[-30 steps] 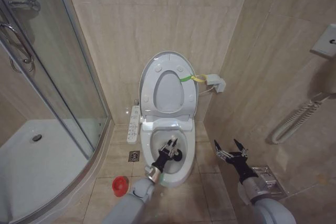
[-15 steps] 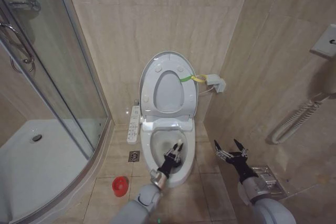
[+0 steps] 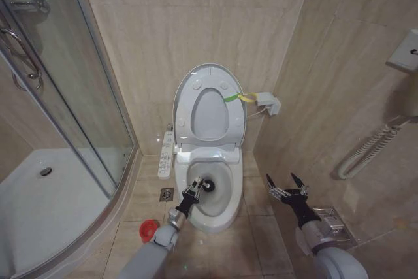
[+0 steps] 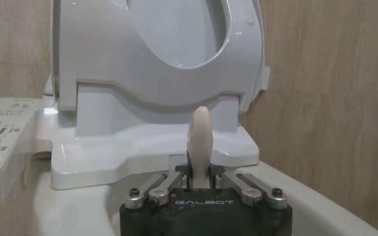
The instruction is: Open the toilet lid, clean the toilet bowl with a toilet brush, close the toilet lid, and flush.
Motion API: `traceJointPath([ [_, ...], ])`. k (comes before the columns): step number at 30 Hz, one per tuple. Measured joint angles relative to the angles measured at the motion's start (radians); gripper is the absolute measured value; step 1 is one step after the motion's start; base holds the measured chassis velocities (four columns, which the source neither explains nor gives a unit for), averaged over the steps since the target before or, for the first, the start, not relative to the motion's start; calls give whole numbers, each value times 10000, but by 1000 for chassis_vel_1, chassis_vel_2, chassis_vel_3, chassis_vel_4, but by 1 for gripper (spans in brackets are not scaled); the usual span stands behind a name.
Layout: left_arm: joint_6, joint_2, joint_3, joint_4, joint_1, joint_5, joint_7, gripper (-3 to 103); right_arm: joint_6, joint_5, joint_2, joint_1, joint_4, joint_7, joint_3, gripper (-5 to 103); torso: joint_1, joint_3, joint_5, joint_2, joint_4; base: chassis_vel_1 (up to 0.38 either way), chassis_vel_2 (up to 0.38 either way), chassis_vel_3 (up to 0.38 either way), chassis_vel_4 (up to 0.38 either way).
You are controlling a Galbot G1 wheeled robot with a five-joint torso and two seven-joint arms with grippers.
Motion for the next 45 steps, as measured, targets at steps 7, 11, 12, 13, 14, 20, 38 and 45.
traceJointPath([
  [7, 45, 22, 13, -574, 114, 185, -75, 19, 0, 0, 0, 0, 0, 0, 0, 100, 0, 0, 0, 0, 0, 0, 0, 0, 0],
  [11, 87, 86, -59, -966, 129, 577, -208, 19, 0, 0, 0, 0, 0, 2, 0, 100, 0, 0, 2, 0, 0, 0, 0, 0, 0],
  [12, 121, 127, -93, -1127, 147, 705, -267, 19, 0, 0, 0, 0, 0, 1, 0, 100, 0, 0, 3, 0, 1, 0, 0, 0, 0],
  [13, 121, 127, -93, -1127, 147, 705, -267, 19, 0, 0, 0, 0, 0, 1, 0, 100, 0, 0, 3, 0, 1, 0, 0, 0, 0],
  [14, 174, 181, -144, -1336, 173, 884, -337, 19, 0, 0, 0, 0, -1, 0, 0, 100, -1, 0, 3, 0, 2, 0, 0, 0, 0],
  [20, 412, 430, -278, -2257, 221, 1310, -578, 19, 0, 0, 0, 0, 0, 0, 0, 100, -2, 0, 3, 0, 2, 0, 0, 0, 0],
  [38, 1381, 695, 274, -4665, 493, 1157, -1197, 19, 0, 0, 0, 0, 0, 0, 0, 100, -2, 0, 2, 2, 1, 0, 0, 0, 0],
  [45, 2376, 1115, 378, -6152, 765, 1232, -1904, 19, 0, 0, 0, 0, 0, 0, 0, 100, -3, -2, -1, 2, 0, 0, 0, 0, 0],
])
